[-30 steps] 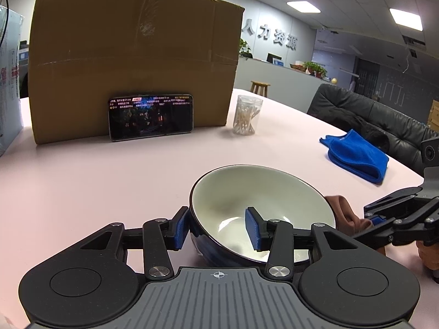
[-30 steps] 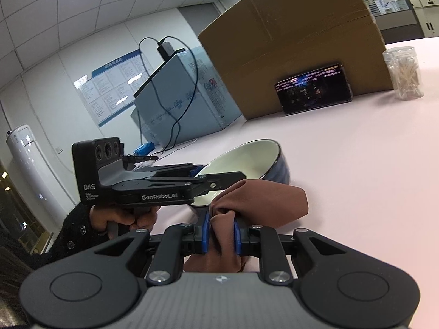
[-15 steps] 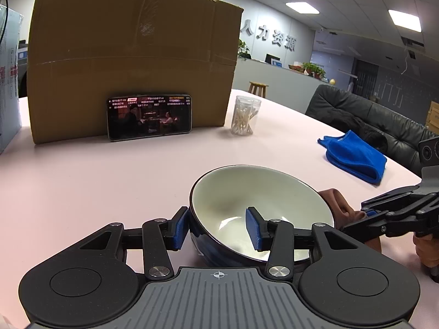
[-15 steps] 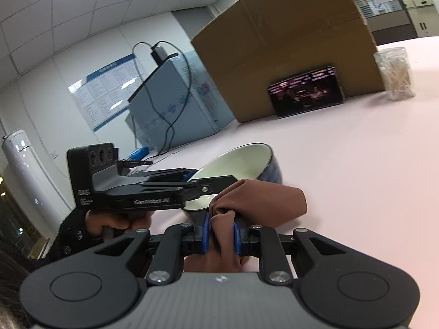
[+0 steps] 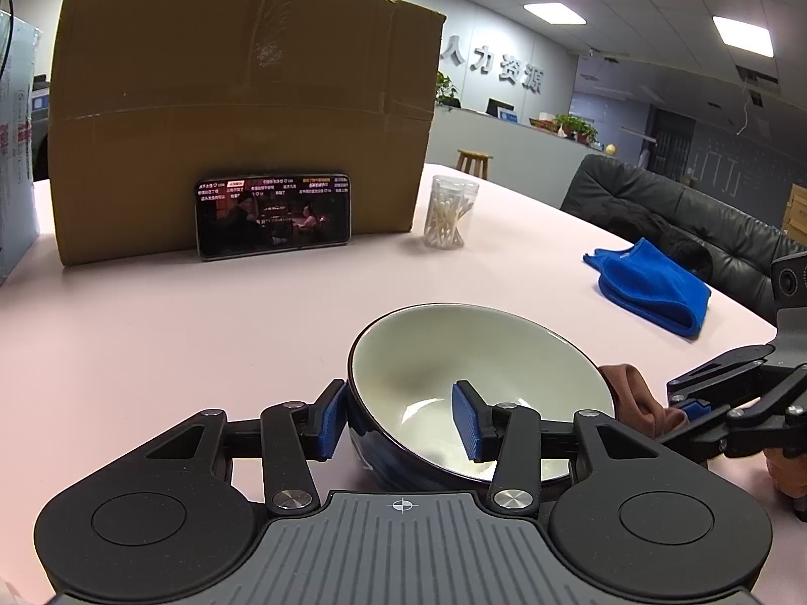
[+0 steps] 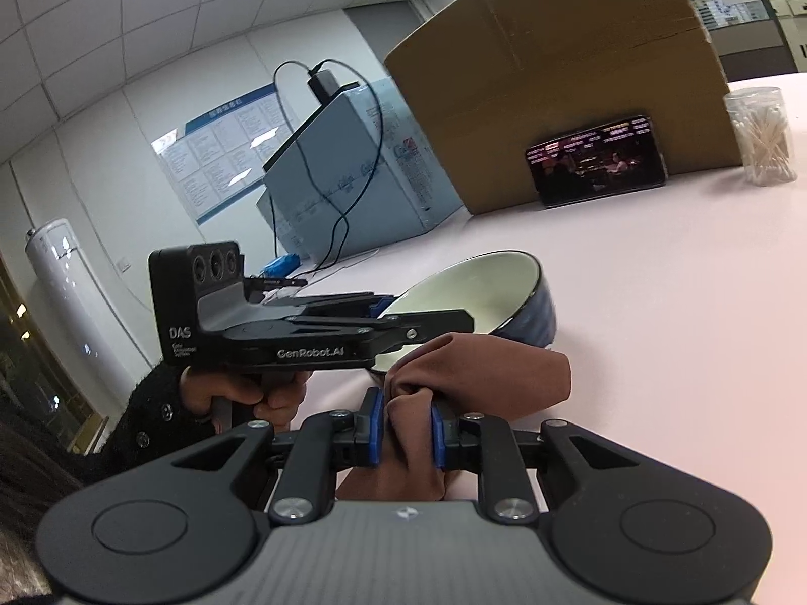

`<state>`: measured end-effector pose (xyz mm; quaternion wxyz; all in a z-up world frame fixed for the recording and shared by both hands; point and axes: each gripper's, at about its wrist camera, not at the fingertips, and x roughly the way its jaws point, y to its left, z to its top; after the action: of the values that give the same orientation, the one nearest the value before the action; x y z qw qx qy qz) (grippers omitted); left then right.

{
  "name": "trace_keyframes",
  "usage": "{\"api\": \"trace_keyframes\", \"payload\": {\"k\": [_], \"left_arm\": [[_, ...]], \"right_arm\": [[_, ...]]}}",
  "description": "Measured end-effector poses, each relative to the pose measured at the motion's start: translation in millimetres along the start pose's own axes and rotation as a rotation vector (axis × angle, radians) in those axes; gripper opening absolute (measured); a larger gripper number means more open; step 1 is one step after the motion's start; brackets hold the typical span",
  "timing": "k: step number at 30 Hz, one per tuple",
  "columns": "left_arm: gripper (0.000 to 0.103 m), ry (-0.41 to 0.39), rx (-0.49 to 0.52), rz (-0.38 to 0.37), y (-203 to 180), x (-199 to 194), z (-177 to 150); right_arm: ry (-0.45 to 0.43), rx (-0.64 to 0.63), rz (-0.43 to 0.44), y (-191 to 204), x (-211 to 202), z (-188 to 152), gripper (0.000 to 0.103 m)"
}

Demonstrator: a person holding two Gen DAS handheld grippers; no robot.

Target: Clean bowl

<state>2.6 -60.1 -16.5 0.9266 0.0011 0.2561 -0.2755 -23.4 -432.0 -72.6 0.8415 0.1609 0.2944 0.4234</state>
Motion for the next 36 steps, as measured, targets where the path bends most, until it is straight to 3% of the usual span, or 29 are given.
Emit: {"api": "trace_keyframes", "payload": {"k": [8, 27, 36], "left_arm": [[0.043, -0.001, 0.006, 0.003, -2.5, -0.4, 0.0], [0.043, 0.001, 0.011, 0.011, -3.0, -3.0, -0.8], [0.043, -0.001, 0.013, 0.012, -3.5, -3.8, -1.2]], "right_arm": [[-0.018, 0.037, -0.066, -6.0, -1.3, 1.3, 0.022], [0.014, -0.009, -0.016, 1.4, 3.1, -0.5, 0.024], [0.001, 0.041, -0.054, -7.5, 2.0, 0.6, 0.022]]}}
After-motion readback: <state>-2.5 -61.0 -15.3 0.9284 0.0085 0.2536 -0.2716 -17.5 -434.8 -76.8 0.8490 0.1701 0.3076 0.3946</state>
